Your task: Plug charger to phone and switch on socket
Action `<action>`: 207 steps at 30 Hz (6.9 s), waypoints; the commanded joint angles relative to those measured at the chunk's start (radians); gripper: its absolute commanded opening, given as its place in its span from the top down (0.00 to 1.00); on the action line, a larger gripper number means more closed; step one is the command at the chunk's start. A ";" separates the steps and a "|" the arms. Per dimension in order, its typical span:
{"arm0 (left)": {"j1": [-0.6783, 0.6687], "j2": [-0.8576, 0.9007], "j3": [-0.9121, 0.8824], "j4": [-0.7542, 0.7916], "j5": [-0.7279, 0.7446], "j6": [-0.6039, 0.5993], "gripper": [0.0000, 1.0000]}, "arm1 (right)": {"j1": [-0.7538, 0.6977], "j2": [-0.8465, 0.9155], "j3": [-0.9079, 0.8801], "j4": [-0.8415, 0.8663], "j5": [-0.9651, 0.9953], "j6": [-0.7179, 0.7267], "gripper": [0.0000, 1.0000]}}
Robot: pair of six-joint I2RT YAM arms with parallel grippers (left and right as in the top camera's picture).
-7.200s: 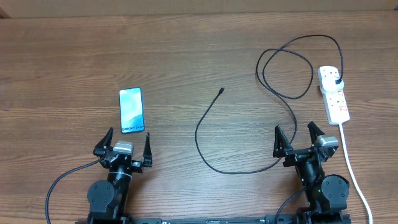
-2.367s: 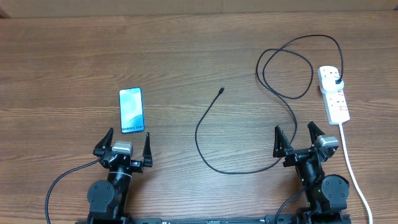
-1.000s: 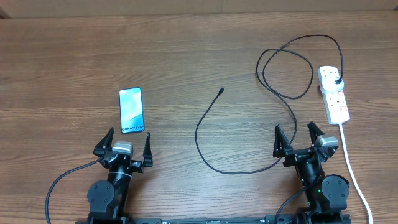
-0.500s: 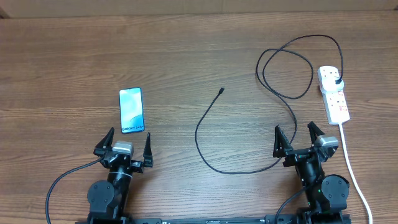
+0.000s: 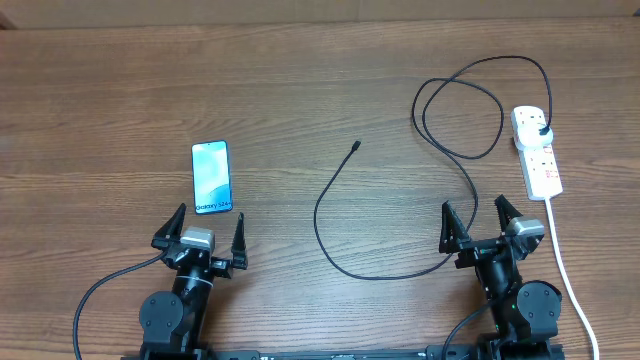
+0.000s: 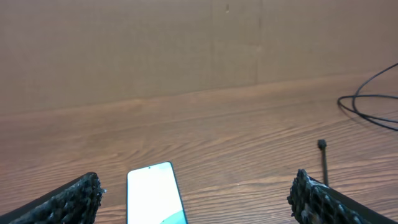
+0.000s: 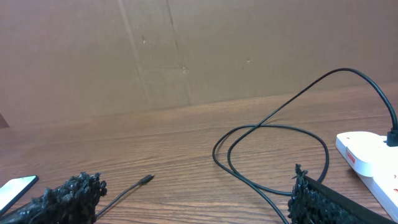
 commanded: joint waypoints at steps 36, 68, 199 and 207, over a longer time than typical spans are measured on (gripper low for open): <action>0.005 0.612 0.499 -0.101 0.163 -0.021 0.01 | 0.005 -0.011 -0.011 0.004 0.013 -0.002 0.00; 0.004 1.189 1.075 -0.567 0.275 -0.131 0.00 | 0.005 -0.011 -0.011 0.004 0.013 -0.002 0.00; 0.000 1.975 1.459 -0.830 -0.102 -0.224 0.00 | 0.005 -0.011 -0.011 0.004 0.013 -0.002 0.00; 0.000 1.975 1.459 -0.827 -0.102 -0.223 0.00 | 0.005 -0.011 -0.011 0.004 0.013 -0.002 0.00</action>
